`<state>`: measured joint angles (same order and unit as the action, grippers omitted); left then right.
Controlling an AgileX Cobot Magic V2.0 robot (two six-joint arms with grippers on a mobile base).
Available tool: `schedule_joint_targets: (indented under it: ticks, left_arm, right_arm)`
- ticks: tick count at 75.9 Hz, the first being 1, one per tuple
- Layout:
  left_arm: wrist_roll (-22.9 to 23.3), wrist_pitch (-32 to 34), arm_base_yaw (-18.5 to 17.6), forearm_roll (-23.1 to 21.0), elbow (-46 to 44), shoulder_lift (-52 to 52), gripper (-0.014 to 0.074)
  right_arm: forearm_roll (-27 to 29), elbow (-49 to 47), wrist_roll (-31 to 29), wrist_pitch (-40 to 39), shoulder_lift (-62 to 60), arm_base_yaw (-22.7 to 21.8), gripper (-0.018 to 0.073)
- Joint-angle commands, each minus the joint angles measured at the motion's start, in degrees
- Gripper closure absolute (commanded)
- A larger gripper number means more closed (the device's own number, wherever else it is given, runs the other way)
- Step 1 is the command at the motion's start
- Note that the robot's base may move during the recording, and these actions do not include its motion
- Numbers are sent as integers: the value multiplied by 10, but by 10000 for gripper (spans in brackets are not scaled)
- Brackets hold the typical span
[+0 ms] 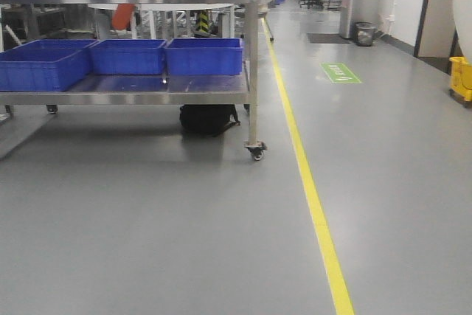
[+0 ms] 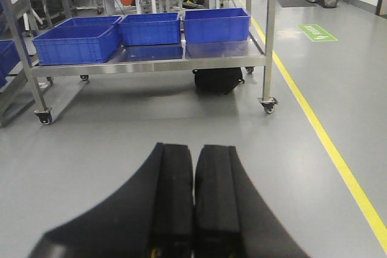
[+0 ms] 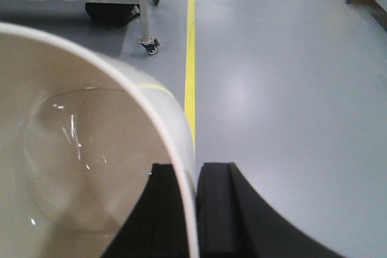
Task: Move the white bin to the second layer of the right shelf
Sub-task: 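Drive past the blue crate racks holding the bin in the right gripper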
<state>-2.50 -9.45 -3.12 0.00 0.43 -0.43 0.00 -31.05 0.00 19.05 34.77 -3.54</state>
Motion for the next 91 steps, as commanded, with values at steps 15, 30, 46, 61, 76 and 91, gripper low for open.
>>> schedule_joint_targets:
  ticks: [15,30,46,61,76,91]
  left_arm:
    - [3,50,-2,0,21,-8,512]
    - [3,50,-2,0,21,-8,512]
    - [3,50,-2,0,21,-8,512]
    - [3,50,-2,0,21,-8,512]
    - [3,50,-2,0,21,-8,512]
    - [3,50,-2,0,21,-8,512]
  right_arm:
    - [5,-19,0,-57,-1,1,511]
    - [5,-19,0,-57,-1,1,511]
    - [5,-19,0,-57,-1,1,511]
    - [5,-19,0,-57,-1,1,511]
    - [5,-19,0,-57,-1,1,511]
    - [5,-19,0,-57,-1,1,511]
